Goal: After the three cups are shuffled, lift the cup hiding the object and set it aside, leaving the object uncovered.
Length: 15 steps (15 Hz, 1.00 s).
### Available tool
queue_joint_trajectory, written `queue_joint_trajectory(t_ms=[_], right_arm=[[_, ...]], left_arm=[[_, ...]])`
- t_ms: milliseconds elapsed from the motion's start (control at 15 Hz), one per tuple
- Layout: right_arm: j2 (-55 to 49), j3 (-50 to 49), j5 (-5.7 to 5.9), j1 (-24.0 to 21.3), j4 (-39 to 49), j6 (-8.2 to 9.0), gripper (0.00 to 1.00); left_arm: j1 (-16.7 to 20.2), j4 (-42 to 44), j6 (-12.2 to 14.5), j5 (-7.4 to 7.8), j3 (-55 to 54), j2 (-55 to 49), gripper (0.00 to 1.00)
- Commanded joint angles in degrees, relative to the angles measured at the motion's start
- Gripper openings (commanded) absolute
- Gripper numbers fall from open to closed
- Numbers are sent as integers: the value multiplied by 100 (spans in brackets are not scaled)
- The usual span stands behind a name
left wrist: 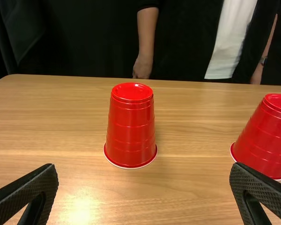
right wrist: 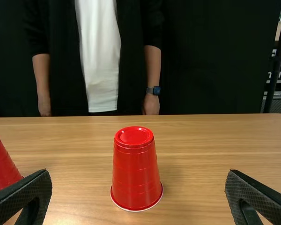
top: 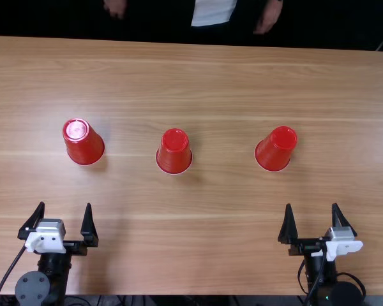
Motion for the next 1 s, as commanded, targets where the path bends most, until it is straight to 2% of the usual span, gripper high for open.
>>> queue_joint_trajectory(t_ms=[0,200,400,533,667,733,933], right_arm=[[-36,-86,-13,-36,17,44,100],[-36,28,19,-45,17,23,100],[-36,529,30,-62,-4,23,100],[-36,1013,30,-80,-99,23,100],[192,1672,30,-71,-584,12,100],[482,2076,30,-71,-837,-19,100],[1458,3245,8,-71,-1628,-283,100]], left_arm=[[-47,-19,47,17,-110,-62,100],[-38,-51,36,38,-84,-62,100],[-38,-389,47,38,830,-62,100],[-3,-705,47,17,1533,456,100],[23,-1042,47,-57,2342,1071,100],[23,-1211,47,-68,2737,1353,100],[32,-2129,47,-78,3915,2179,100]])
